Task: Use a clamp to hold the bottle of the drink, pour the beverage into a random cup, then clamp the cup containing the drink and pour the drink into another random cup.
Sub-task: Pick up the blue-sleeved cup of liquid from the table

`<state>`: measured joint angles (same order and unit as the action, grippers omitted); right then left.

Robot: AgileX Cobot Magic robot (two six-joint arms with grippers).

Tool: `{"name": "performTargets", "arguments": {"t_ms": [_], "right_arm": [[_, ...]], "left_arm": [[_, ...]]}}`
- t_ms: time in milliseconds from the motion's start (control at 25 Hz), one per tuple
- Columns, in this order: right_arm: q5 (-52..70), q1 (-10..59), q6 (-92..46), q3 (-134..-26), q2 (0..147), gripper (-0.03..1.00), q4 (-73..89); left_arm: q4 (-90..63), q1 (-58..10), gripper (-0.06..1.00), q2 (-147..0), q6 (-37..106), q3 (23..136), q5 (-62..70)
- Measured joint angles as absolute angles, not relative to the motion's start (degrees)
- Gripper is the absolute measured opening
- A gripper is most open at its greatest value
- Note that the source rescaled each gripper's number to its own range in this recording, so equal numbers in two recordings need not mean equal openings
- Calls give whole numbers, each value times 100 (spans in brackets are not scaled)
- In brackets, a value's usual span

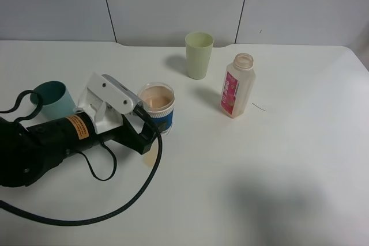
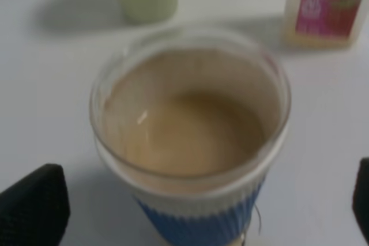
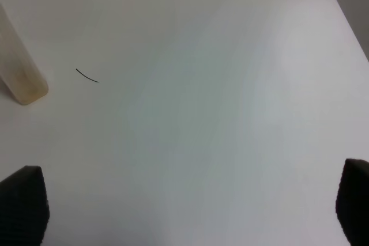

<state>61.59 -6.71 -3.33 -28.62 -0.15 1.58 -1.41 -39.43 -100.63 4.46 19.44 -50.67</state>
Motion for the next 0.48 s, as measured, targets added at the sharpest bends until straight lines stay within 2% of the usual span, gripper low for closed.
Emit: {"name": "performTargets", "arguments": {"t_ms": [160, 480], "right_arm": [[6159, -671, -333, -2862, -15, 100, 158], [6159, -671, -333, -2862, -15, 100, 158]], "left_arm": [[-141, -3943, 100, -10477, 384, 1949, -6155], [-98, -3868, 100, -10868, 368, 1943, -6471]]}}
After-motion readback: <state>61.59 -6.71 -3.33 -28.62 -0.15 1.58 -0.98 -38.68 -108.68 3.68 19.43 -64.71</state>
